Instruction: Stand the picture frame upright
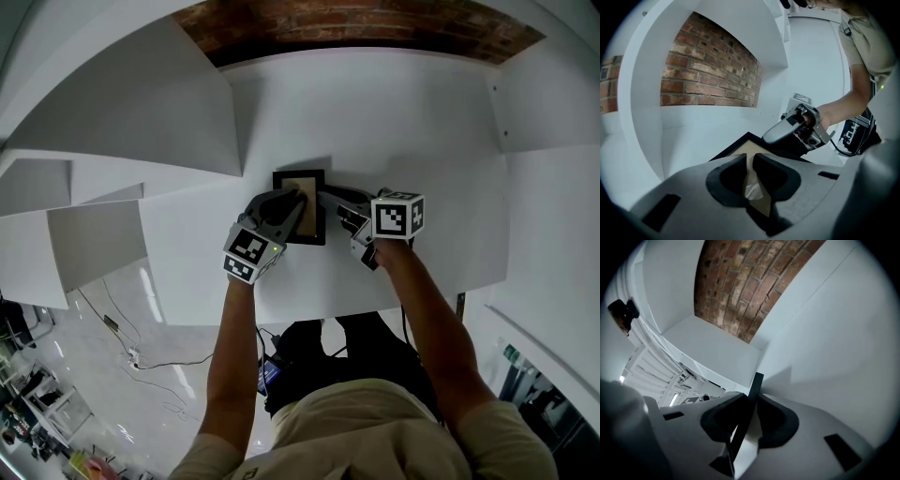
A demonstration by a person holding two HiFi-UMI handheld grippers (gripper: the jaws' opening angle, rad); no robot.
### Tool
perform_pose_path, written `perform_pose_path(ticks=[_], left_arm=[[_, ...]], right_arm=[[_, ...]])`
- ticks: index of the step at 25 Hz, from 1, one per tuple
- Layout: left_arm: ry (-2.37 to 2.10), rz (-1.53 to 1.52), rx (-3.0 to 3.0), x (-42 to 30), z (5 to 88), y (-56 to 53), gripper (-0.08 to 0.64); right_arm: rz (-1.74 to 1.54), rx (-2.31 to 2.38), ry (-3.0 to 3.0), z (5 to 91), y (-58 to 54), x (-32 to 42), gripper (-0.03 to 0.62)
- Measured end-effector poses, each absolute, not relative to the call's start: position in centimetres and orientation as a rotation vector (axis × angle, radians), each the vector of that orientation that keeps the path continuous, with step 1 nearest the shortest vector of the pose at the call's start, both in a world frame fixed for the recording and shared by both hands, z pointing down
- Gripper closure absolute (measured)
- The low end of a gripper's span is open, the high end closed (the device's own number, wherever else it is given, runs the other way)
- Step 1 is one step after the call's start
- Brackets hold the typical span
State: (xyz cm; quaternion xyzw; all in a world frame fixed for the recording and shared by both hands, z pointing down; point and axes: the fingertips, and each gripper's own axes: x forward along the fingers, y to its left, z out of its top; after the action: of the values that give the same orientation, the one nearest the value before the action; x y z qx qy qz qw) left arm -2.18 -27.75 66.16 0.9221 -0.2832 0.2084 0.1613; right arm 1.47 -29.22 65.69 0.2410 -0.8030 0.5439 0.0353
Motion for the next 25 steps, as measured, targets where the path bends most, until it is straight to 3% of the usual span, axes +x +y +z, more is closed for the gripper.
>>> perform_pose_path(ticks=[4, 11, 14, 25], left_arm=[[-0.782, 0.542, 2.635, -2.4, 65.9, -27.4, 0.497], [-1.039, 0.066, 2.385, -9.2, 62.6, -31.1, 0.495], [-0.865, -0.020, 2.343, -8.3, 62.6, -30.7, 0.448], [-0.728, 0.013, 2.513, -5.8, 59.0, -29.1, 0.449]], right_arm=[[1.683, 0.735, -2.433, 66.1, -29.0, 1.1, 0.515], [1.428, 0.692, -2.618, 63.1, -28.8, 1.6, 0.525], [1.233, 0.654, -2.713, 61.5, -28.6, 1.7, 0.525], [0.661, 0.606, -2.711, 59.3, -27.6, 3.1, 0.515]])
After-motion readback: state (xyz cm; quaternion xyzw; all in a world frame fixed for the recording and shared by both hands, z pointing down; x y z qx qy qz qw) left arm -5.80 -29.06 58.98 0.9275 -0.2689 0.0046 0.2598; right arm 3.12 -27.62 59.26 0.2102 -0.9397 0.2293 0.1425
